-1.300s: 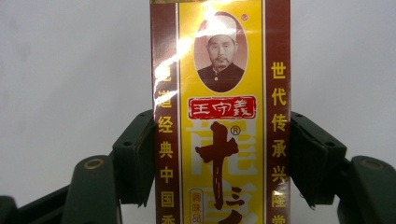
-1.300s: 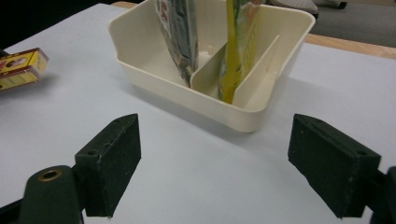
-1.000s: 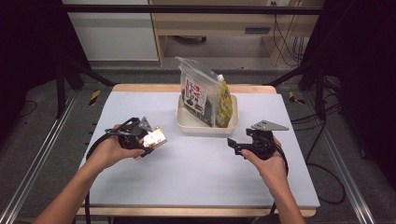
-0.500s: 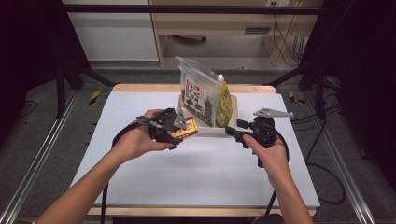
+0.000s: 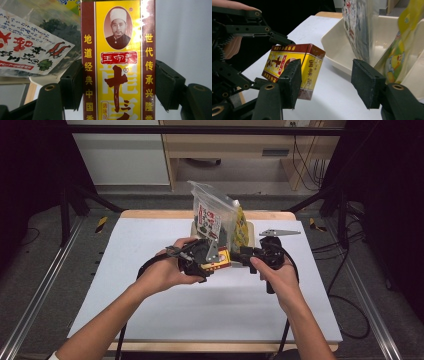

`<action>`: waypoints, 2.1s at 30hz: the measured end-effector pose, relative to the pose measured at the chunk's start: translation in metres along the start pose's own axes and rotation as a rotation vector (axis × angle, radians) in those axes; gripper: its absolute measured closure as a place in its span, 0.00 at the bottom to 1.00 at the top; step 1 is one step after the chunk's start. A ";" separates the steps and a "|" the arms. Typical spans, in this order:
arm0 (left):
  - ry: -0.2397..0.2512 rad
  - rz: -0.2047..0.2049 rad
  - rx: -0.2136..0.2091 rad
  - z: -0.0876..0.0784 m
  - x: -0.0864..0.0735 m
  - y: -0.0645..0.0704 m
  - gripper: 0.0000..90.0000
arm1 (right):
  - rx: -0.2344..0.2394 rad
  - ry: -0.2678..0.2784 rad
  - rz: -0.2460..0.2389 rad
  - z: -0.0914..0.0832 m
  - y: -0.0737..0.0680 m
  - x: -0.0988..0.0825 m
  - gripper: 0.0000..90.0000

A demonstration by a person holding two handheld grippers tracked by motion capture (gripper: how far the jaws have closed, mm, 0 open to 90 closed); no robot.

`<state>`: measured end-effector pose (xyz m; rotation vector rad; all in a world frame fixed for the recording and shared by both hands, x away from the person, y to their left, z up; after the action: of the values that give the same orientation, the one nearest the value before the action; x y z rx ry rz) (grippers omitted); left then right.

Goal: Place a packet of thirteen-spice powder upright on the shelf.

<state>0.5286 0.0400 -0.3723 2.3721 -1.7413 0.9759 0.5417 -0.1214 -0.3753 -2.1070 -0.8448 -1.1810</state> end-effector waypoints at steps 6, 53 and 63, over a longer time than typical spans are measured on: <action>0.006 -0.006 -0.003 0.002 0.001 -0.001 0.36 | 0.038 0.010 0.036 0.002 -0.002 0.002 0.46; 0.067 -0.139 0.019 0.013 -0.025 -0.013 0.15 | -0.135 -0.128 0.145 -0.045 0.027 -0.016 0.77; 0.025 -0.182 0.037 0.012 -0.053 -0.023 0.14 | -0.227 -0.126 0.110 -0.067 0.040 -0.004 0.77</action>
<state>0.5457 0.0885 -0.4014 2.4754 -1.4791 1.0139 0.5356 -0.1968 -0.3559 -2.4003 -0.6659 -1.1408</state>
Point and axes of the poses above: each handheld gripper's, and its own axes: z roughly forward along the jaws, x roughly out of its top, y roughly to its right, the point moved 6 cm from there along z, roughly forward along the jaws, and after that the axes turned 13 degrees about -z, right-handed, at the moved point
